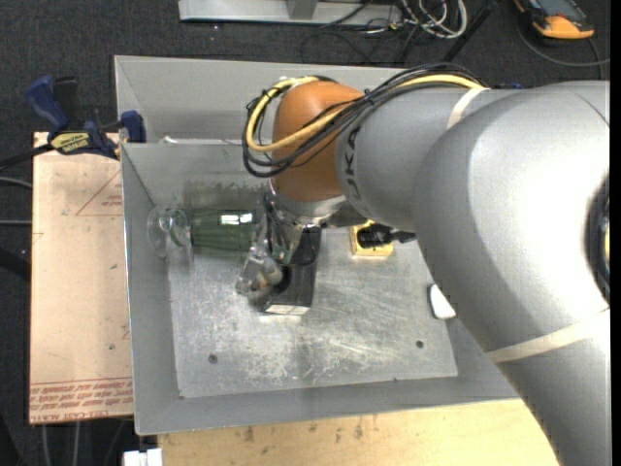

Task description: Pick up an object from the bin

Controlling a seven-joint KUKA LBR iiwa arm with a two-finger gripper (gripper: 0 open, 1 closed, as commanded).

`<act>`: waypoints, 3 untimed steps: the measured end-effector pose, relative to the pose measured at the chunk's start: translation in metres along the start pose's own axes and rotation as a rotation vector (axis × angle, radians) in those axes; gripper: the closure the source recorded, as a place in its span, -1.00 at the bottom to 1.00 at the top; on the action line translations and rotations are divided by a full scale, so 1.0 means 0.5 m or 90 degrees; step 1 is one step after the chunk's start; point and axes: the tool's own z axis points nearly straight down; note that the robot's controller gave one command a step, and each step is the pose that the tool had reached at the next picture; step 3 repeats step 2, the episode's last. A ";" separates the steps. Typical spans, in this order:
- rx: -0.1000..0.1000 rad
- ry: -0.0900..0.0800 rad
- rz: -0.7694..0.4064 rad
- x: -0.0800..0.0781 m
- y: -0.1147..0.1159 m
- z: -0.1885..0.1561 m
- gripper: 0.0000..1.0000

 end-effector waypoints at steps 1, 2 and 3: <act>0.001 0.001 0.265 0.002 0.019 -0.021 -1.00; -0.004 -0.002 0.143 0.026 0.025 0.007 1.00; -0.004 -0.002 0.143 0.026 0.025 0.007 1.00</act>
Offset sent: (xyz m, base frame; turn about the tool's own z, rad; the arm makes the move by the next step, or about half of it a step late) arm -0.0116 0.0146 -0.0122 0.2263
